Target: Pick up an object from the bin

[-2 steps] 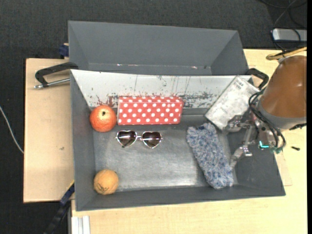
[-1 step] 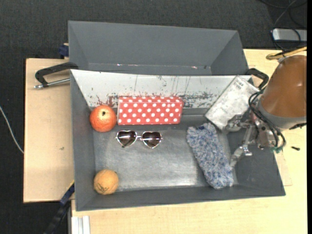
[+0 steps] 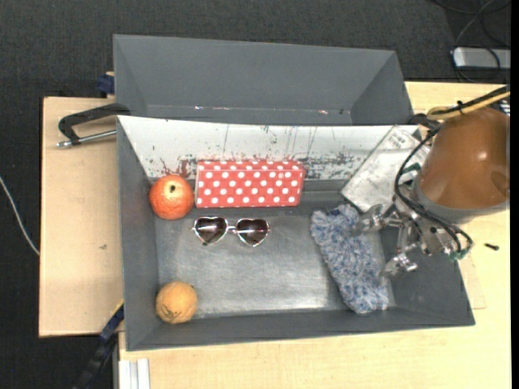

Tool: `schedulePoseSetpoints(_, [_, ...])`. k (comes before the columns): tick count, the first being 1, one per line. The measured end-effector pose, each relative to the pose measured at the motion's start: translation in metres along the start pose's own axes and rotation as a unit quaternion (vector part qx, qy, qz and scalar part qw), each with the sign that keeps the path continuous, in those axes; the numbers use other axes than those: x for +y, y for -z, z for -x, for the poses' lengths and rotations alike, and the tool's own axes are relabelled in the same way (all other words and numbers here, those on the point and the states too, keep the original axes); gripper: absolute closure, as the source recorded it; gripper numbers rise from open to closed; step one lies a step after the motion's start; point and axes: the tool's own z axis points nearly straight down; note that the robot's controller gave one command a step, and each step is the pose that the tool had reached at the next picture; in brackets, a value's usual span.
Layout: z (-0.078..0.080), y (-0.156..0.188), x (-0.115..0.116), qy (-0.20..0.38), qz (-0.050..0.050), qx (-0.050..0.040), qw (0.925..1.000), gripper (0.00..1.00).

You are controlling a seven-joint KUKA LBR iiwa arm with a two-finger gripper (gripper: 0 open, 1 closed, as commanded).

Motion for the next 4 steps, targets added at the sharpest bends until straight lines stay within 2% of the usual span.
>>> schedulePoseSetpoints(1, [0.01, -0.044, 0.029, 0.256, 0.001, 0.0008, 0.9666, 0.0])
schedulePoseSetpoints(2, [0.015, -0.049, 0.04, 0.453, -0.002, -0.0023, 0.8913, 0.0])
schedulePoseSetpoints(3, [0.011, -0.05, 0.065, 0.471, -0.003, -0.0015, 0.8819, 0.0])
schedulePoseSetpoints(4, [0.018, -0.047, 0.041, 0.452, 0.0, -0.0023, 0.8919, 1.0])
